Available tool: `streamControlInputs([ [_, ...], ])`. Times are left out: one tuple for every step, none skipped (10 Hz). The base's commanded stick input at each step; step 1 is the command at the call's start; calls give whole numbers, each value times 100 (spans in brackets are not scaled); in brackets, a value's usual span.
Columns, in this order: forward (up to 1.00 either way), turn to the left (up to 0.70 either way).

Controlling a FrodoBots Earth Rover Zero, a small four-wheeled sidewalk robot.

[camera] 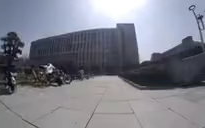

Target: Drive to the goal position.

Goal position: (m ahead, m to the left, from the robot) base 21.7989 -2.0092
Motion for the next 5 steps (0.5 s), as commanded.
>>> streamControlInputs([
  [45,0],
  [45,0],
  [45,0],
  [45,0],
  [45,0],
])
